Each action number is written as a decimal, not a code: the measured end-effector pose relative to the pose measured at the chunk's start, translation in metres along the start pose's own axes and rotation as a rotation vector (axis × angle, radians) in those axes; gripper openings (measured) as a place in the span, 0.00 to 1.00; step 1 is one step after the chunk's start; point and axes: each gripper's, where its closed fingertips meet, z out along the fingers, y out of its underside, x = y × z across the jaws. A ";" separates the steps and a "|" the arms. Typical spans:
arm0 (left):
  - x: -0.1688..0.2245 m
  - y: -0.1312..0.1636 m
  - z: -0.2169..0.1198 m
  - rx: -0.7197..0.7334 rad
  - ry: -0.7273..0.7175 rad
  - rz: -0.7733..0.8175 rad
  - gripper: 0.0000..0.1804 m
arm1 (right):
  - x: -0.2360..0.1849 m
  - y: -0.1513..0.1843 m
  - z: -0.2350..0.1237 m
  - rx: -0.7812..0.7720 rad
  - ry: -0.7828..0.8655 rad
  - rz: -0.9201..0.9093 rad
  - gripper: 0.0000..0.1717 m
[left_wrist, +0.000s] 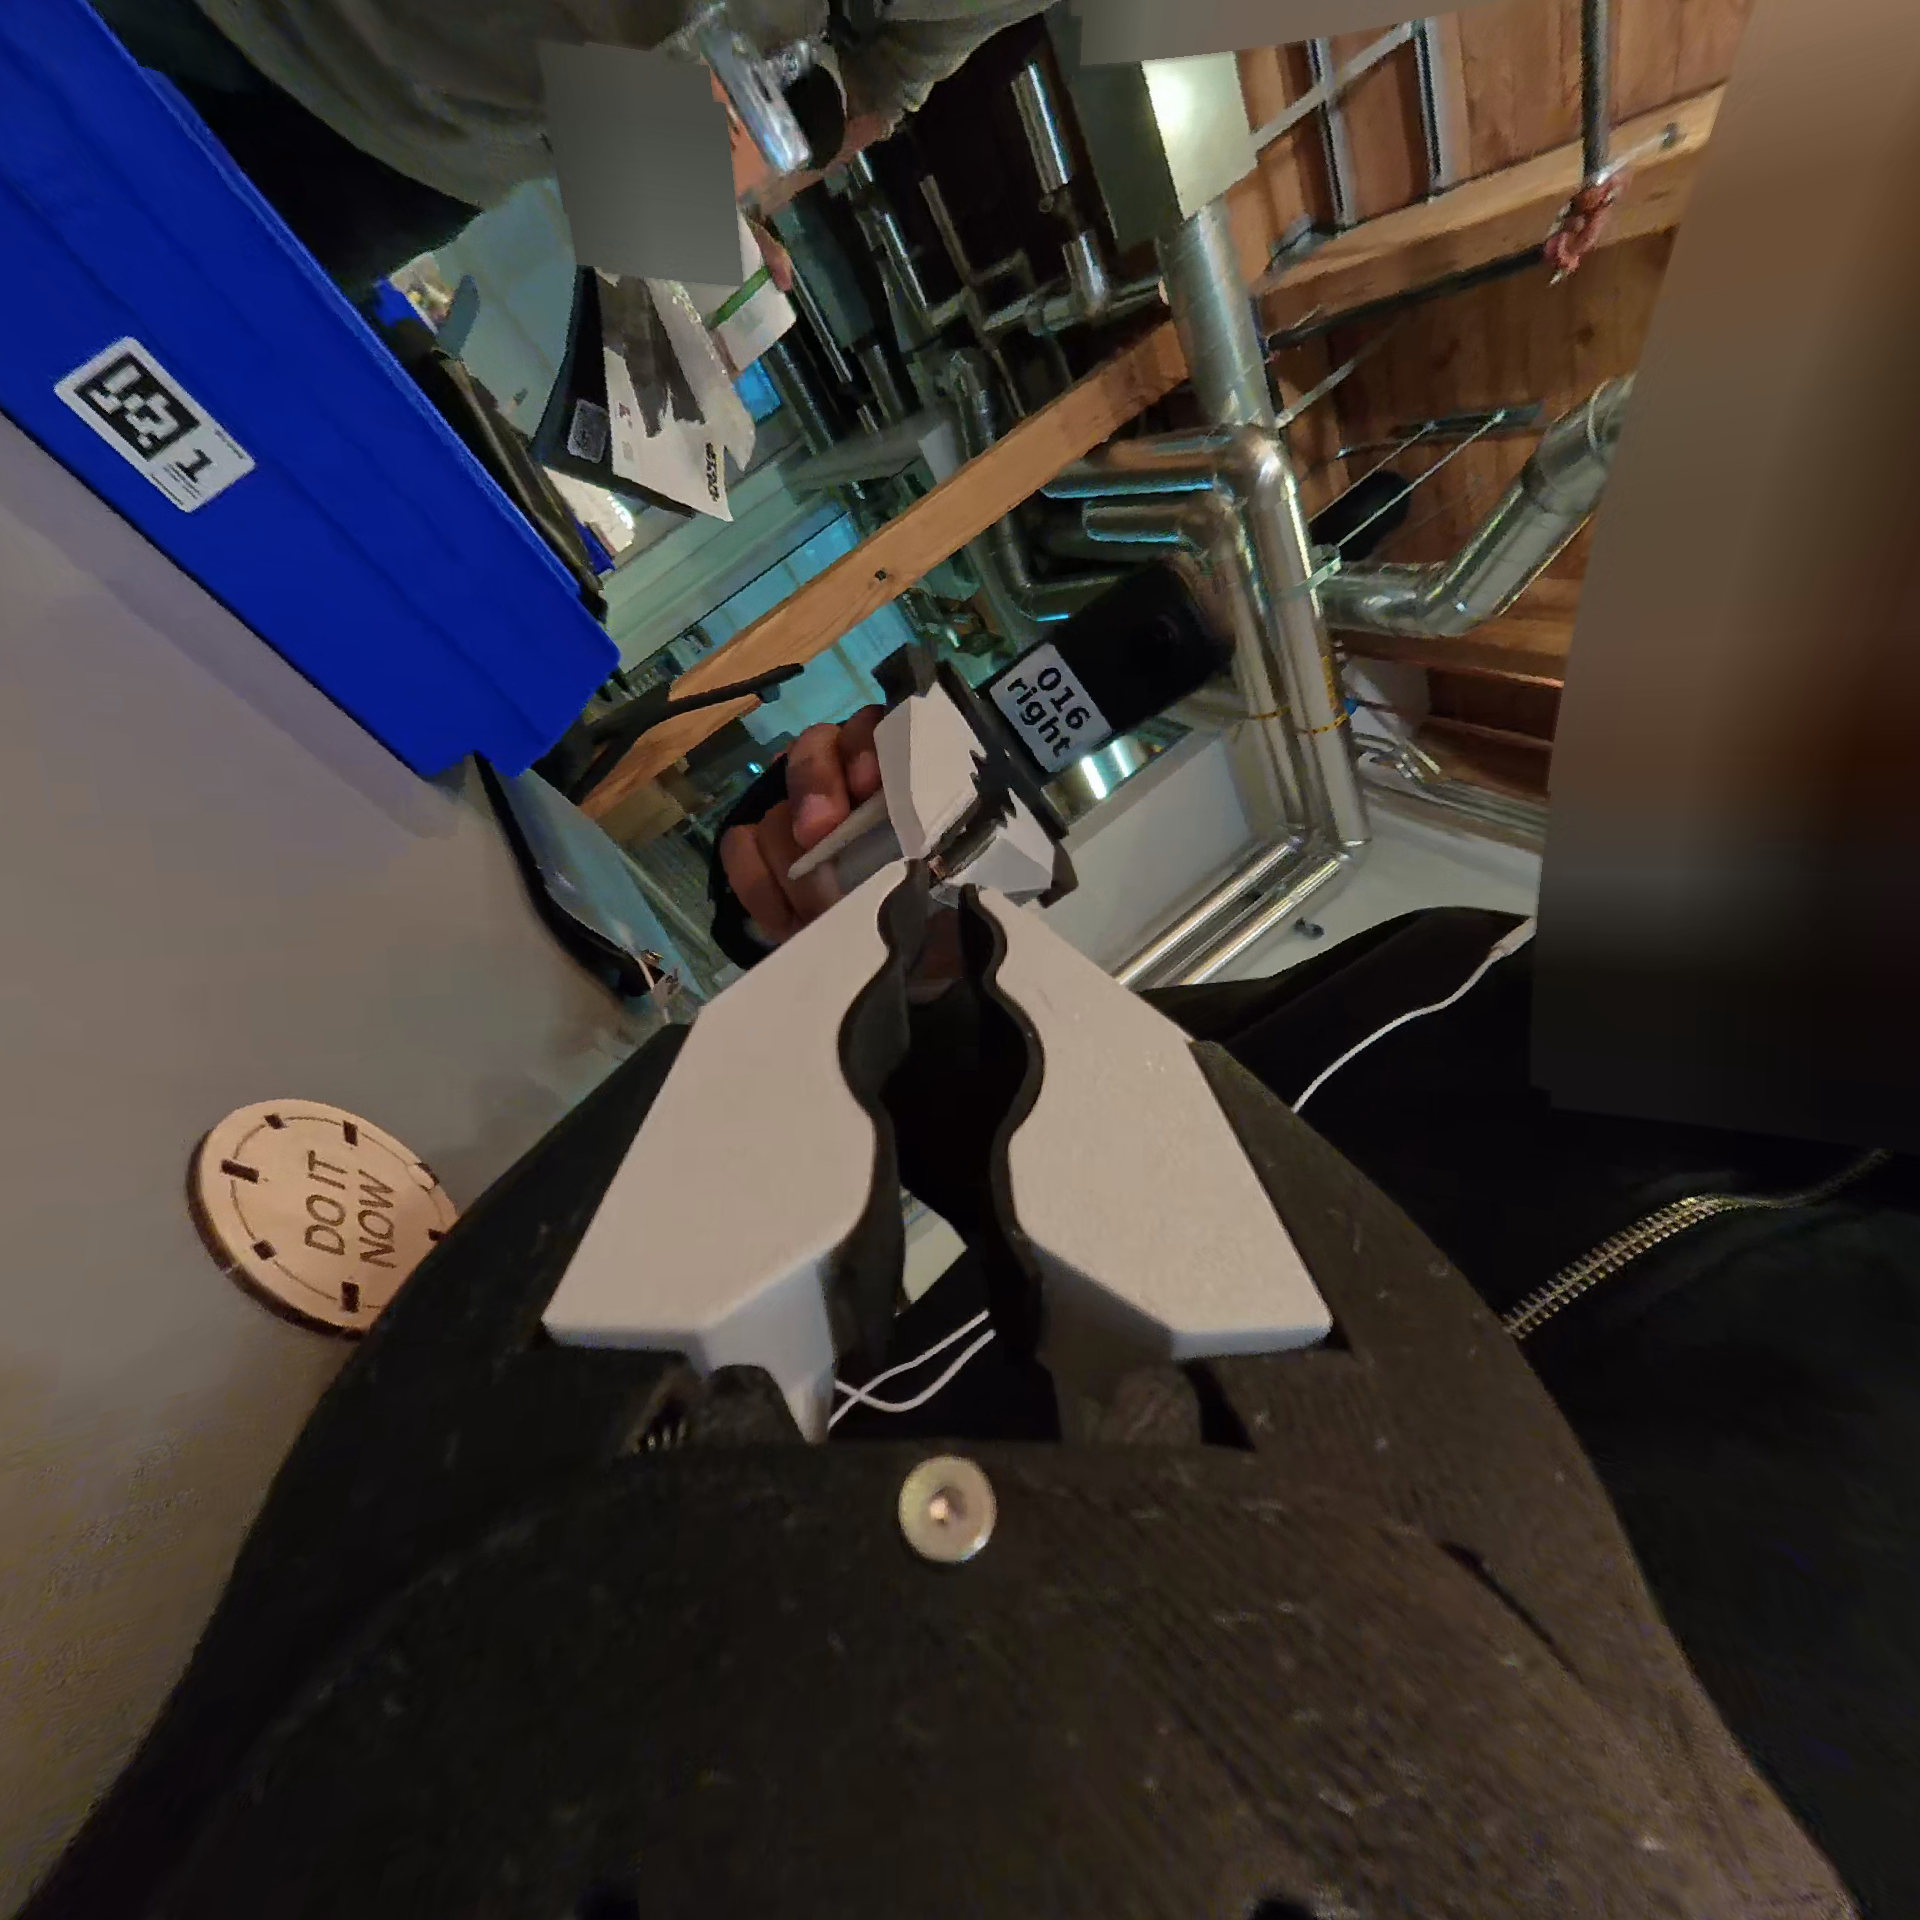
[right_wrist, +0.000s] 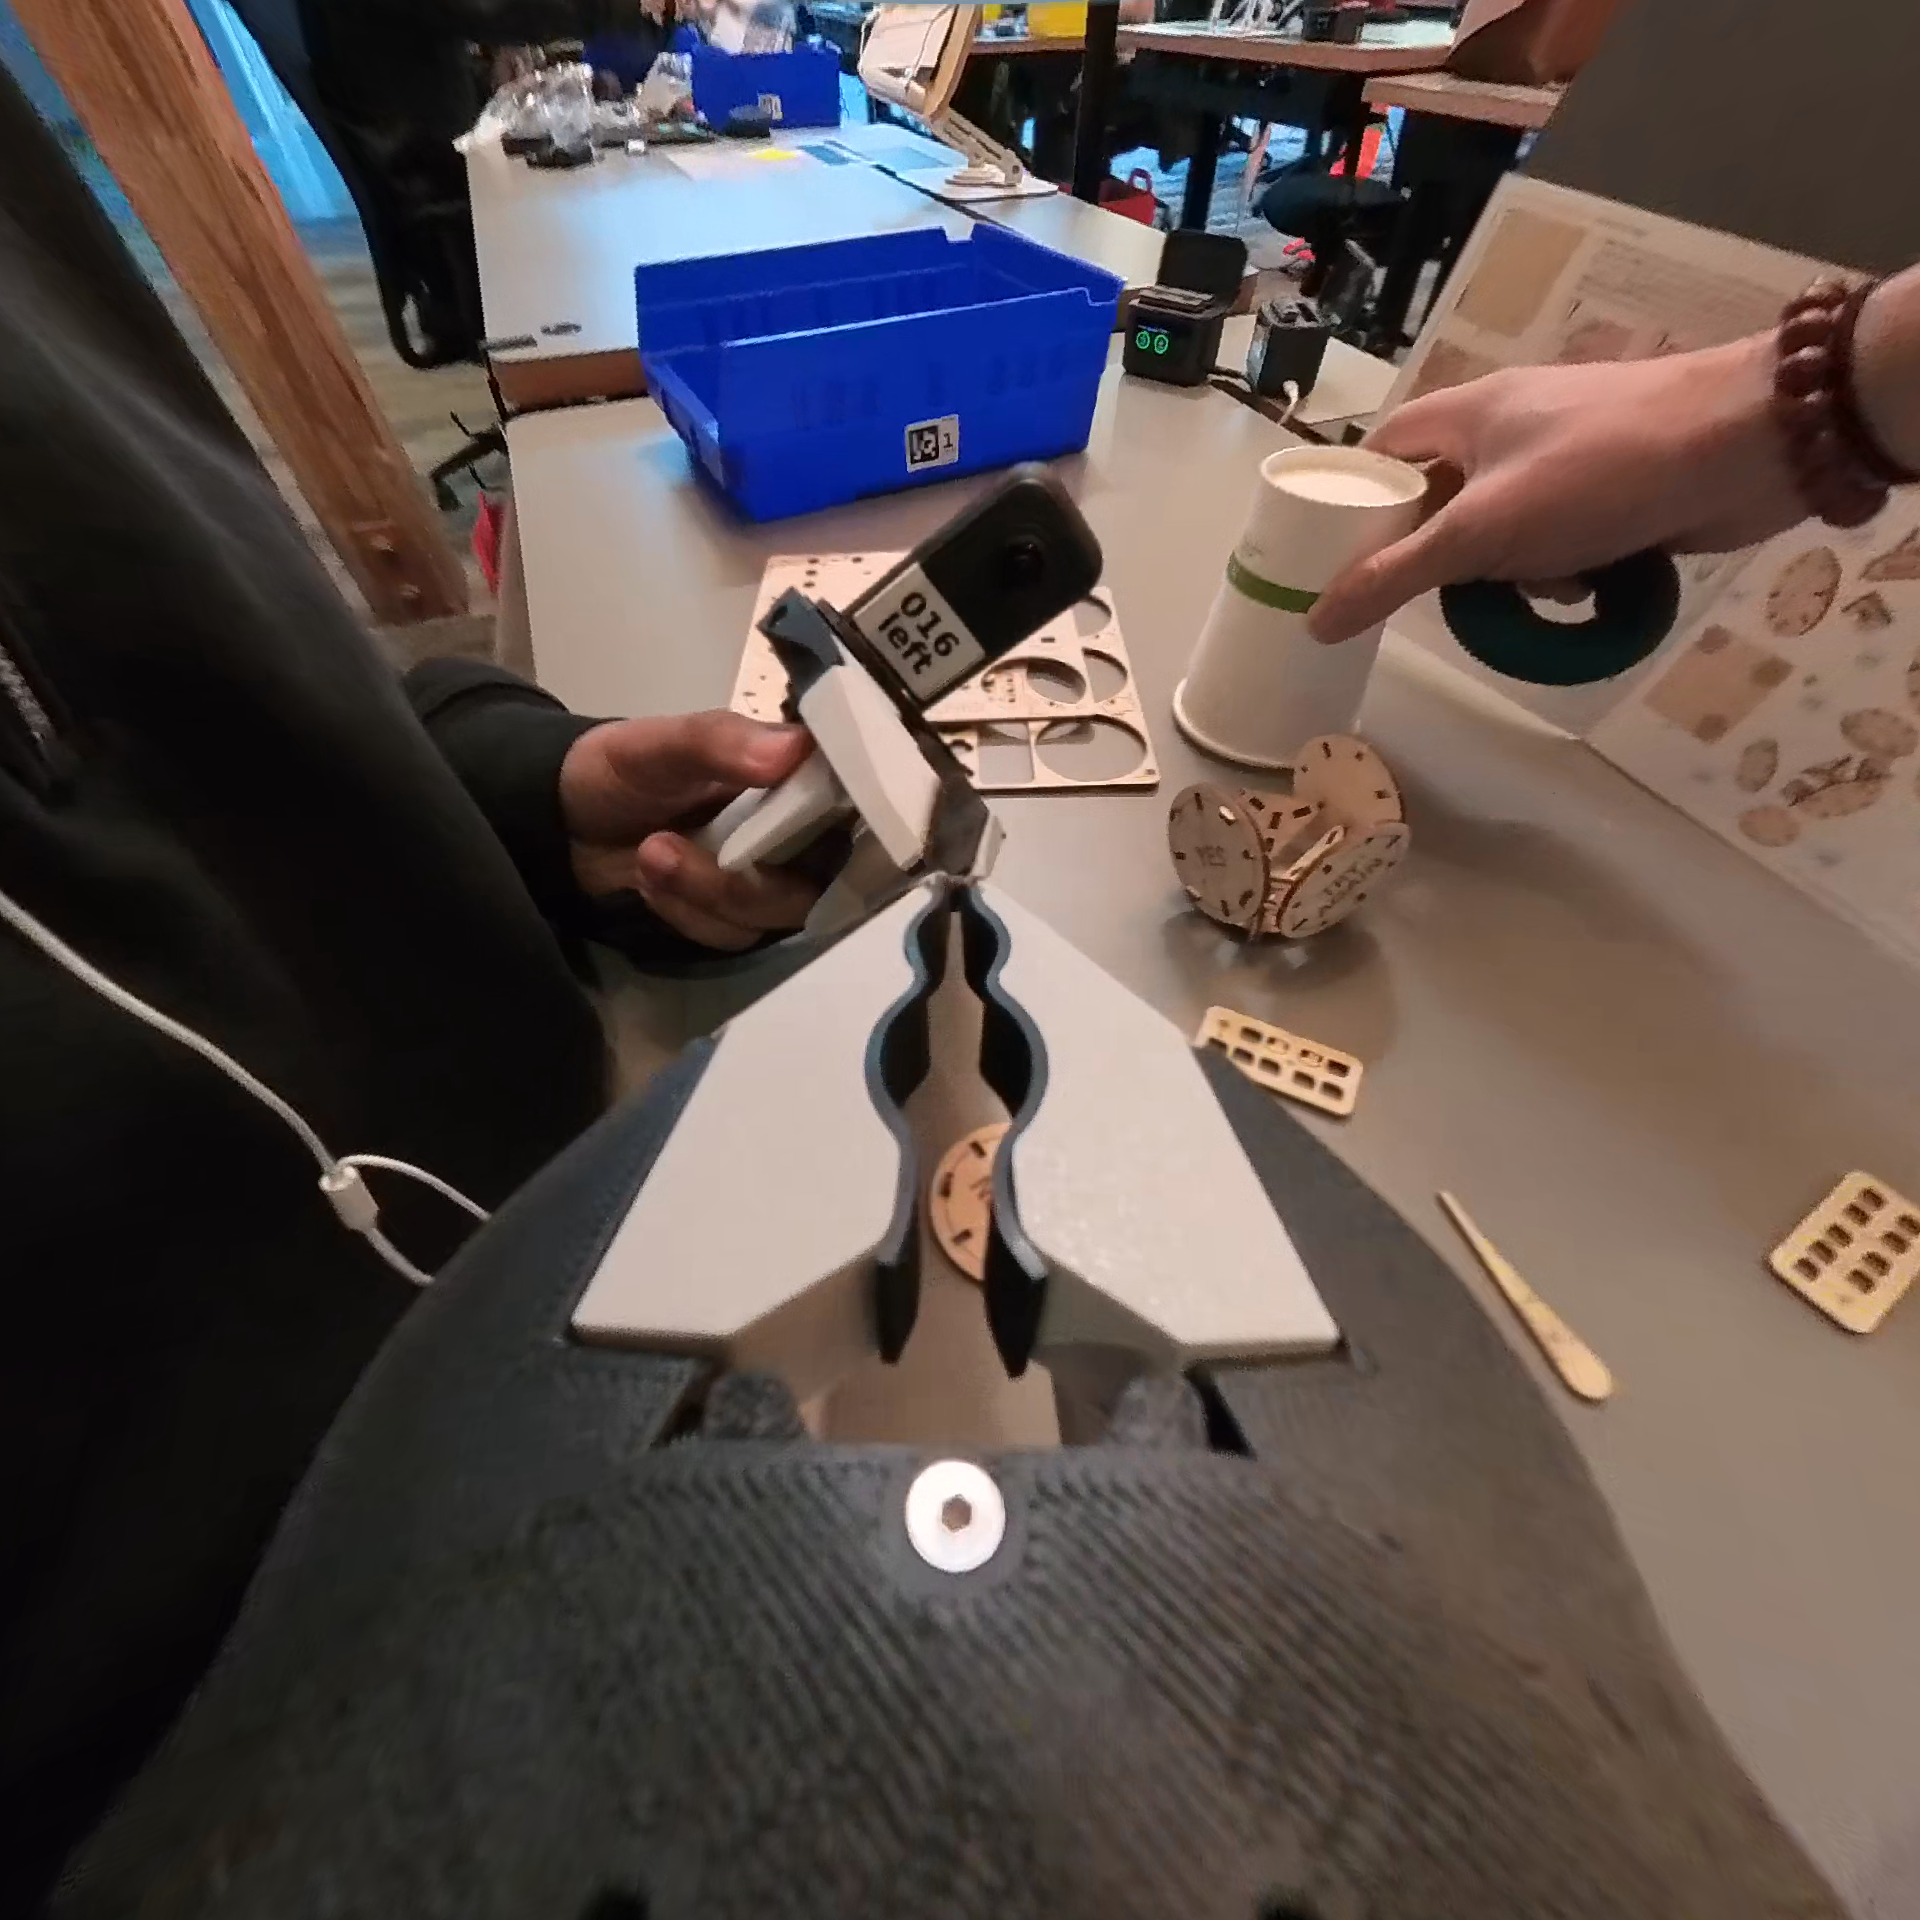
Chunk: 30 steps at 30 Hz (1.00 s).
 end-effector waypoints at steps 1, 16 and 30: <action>0.001 0.001 0.000 -0.006 -0.007 0.019 0.00 | 0.000 0.000 0.000 0.007 -0.009 0.026 0.00; 0.004 0.005 0.002 -0.033 -0.048 0.114 0.00 | -0.011 0.001 0.000 0.024 -0.110 0.196 0.00; 0.002 0.005 0.001 -0.035 -0.066 0.130 0.00 | -0.009 0.002 0.001 0.032 -0.102 0.220 0.00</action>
